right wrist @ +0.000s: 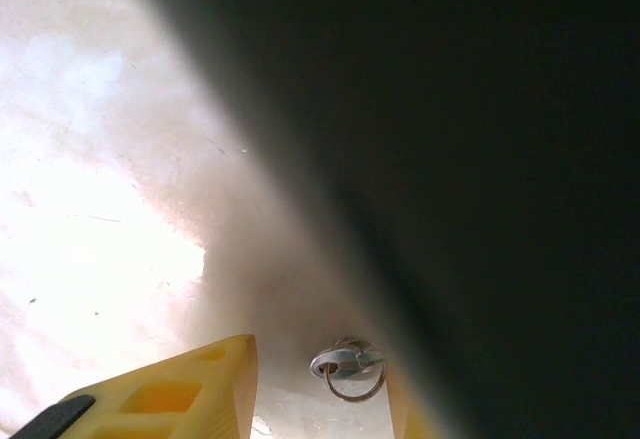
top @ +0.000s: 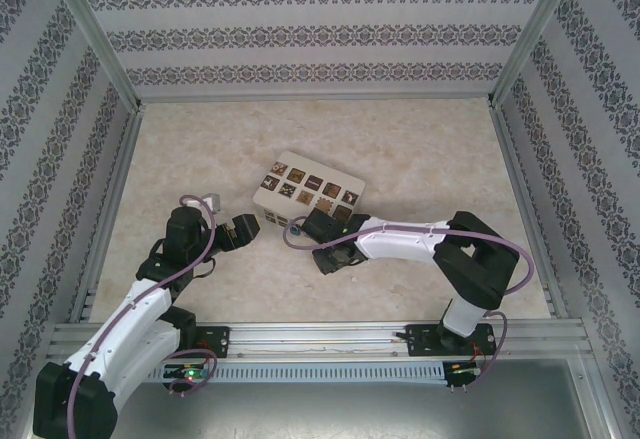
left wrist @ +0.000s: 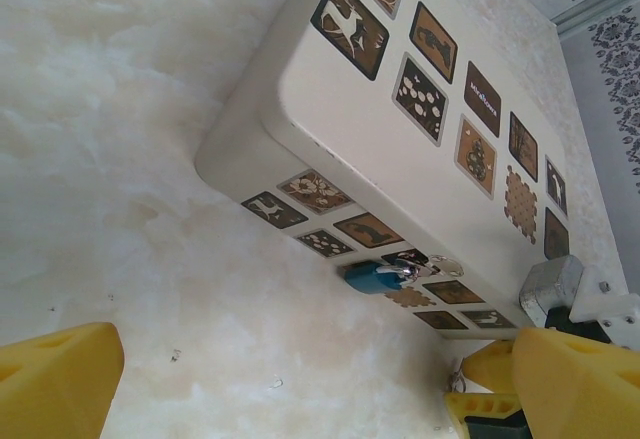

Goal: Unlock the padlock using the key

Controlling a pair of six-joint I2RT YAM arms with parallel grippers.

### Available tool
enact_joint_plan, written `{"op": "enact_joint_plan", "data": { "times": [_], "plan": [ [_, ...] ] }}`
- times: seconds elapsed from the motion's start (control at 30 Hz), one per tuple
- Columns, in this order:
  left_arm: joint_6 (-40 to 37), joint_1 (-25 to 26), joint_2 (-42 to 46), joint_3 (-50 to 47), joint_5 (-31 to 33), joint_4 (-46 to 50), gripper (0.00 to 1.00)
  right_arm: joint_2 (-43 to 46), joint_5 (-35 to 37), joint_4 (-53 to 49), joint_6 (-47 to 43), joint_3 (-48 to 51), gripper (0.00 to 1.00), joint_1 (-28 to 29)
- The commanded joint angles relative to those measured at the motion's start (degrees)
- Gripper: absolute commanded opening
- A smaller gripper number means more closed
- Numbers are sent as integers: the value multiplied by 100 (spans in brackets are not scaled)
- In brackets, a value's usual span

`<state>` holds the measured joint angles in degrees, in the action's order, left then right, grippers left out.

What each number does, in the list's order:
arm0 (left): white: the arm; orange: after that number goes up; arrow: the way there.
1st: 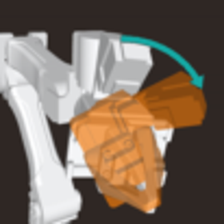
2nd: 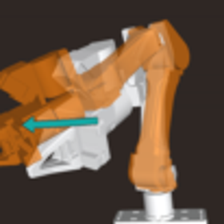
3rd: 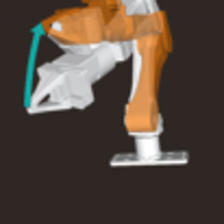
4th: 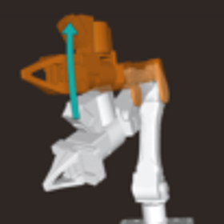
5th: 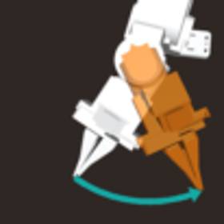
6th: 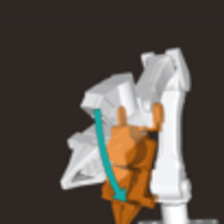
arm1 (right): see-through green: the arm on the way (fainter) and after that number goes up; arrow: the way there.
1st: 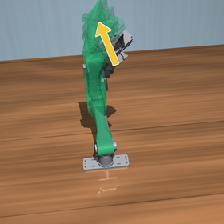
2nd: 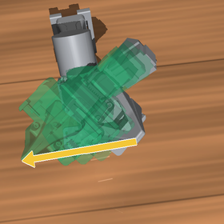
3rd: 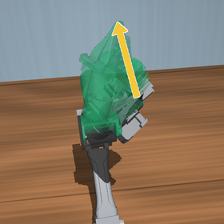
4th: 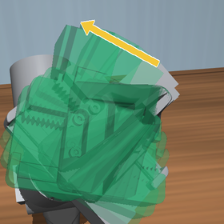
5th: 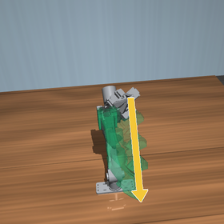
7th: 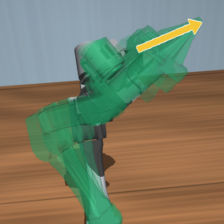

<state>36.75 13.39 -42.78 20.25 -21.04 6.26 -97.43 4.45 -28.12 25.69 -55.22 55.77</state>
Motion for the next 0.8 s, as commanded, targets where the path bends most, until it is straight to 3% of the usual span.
{"op": "enact_joint_plan", "data": {
  "times": [0.0,0.27,0.77],
  "plan": [
    [25,-20,-19,13,46,99,99,-154,109,-242,-130,-97,38,41],
    [9,-21,-54,23,65,87,99,-164,172,-413,-215,-39,36,48],
    [-46,-20,90,141,143,311,99,301,947,-667,-540,-284,38,398]
  ]
}}
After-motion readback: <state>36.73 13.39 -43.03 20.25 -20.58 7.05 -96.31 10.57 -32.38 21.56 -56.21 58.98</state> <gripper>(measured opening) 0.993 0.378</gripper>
